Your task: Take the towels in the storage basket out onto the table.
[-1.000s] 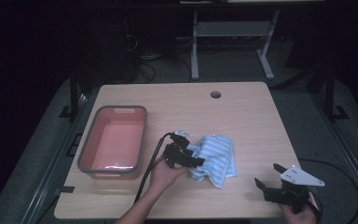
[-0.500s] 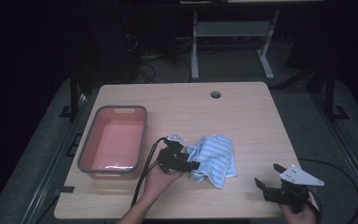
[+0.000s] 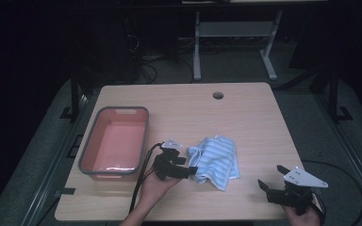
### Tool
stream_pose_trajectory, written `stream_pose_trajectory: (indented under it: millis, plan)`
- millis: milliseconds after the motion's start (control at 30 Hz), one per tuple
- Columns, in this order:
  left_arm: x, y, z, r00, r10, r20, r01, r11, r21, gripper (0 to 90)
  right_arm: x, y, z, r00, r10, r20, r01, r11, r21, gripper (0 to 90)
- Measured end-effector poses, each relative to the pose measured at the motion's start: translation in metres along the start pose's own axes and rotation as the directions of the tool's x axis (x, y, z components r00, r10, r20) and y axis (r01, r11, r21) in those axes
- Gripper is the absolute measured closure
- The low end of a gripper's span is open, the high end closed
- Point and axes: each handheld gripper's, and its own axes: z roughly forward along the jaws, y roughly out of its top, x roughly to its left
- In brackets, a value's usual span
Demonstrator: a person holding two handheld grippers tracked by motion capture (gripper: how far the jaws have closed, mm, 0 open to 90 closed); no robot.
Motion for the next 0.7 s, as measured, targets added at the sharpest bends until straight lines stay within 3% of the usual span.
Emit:
stream_pose_trajectory:
  millis: [333,700]
  plan:
    - [0.0,-0.015,-0.011,0.9999,-0.002,-0.012,0.002,0.9997,-0.022,35.1,0.0,0.0,0.0,1.0,-0.005,0.001,0.005,1.0,0.001,14.1]
    - [-0.001,-0.028,-0.022,1.0,0.007,-0.004,-0.007,0.9999,-0.015,34.1,0.001,0.0,0.0,1.0,-0.006,0.002,0.006,1.0,0.004,14.1]
